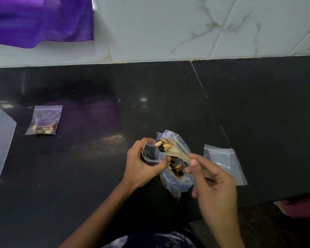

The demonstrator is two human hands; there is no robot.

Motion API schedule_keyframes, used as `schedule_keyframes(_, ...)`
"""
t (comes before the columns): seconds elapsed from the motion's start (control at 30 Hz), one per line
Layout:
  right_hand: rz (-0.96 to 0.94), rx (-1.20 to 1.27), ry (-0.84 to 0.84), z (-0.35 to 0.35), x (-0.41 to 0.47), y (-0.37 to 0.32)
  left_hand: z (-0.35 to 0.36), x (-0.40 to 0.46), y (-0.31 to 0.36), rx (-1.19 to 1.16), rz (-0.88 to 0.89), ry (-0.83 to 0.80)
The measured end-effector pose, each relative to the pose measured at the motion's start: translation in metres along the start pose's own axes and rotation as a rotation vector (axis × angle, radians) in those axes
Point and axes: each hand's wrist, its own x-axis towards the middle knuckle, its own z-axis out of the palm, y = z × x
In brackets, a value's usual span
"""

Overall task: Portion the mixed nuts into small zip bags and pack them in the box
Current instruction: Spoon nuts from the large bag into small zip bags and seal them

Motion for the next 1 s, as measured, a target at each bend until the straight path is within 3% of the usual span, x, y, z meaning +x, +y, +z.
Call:
schedule_keyframes(0.2, -0.628, -0.521, 0.034, 0.018, -0.004, 0.022, 0.002, 0.001, 0.004, -0.043, -0.009, 0.013)
schedule_keyframes(0.43, -0.755, -0.585, 0.057, 0.013, -0.002, 0.030, 0.002, -0.001, 0.004, -0.069, -0.007, -0.005)
schedule_keyframes(0.6, -0.746, -0.558, 0.047, 0.016, -0.002, 0.035, 0.003, -0.001, 0.002, -0.052, -0.006, 0.001)
schedule_keyframes(0.7, -0.691, -0.465, 0.141, 0.009, 0.000, 0.034, 0.002, -0.002, 0.000, -0.060, -0.009, -0.005)
schedule_keyframes(0.83, -0.424, -0.558, 0.296, -0.009, 0.013, 0.033, -0.002, -0.005, -0.007, -0.069, -0.018, -0.025)
schedule_keyframes(0.9, -0.252, -0.677, 0.246, -0.006, 0.019, 0.035, -0.002, -0.005, -0.007, -0.060, -0.026, -0.030)
schedule_keyframes(1.0, -0.161, -0.749, 0.169, 0.006, 0.028, 0.035, -0.001, -0.003, -0.007, -0.103, -0.048, -0.055)
